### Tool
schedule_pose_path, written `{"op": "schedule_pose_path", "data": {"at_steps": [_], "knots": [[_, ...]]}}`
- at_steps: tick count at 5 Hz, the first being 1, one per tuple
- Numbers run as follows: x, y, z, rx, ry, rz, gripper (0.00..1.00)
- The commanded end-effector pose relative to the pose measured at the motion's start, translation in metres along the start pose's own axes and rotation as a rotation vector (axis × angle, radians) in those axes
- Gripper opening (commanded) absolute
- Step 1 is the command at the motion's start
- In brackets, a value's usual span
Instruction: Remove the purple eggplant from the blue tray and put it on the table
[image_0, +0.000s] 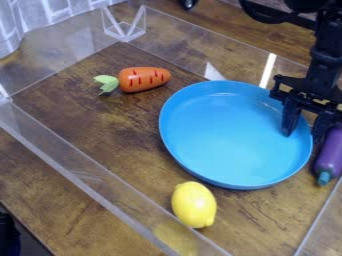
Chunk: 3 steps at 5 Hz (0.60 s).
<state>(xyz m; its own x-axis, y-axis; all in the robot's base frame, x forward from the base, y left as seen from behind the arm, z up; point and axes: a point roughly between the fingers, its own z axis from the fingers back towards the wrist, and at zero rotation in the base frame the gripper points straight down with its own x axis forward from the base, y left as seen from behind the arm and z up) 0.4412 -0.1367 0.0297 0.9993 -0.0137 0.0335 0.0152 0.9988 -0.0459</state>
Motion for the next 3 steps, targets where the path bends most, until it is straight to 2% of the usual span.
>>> {"op": "schedule_pose_path", "data": {"at_steps": [1, 3], "knots": [[0.0052, -0.0179, 0.0135, -0.014, -0.057, -0.079, 0.0], [0.0046, -0.0181, 0.0141, -0.011, -0.056, -0.084, 0.0]]}}
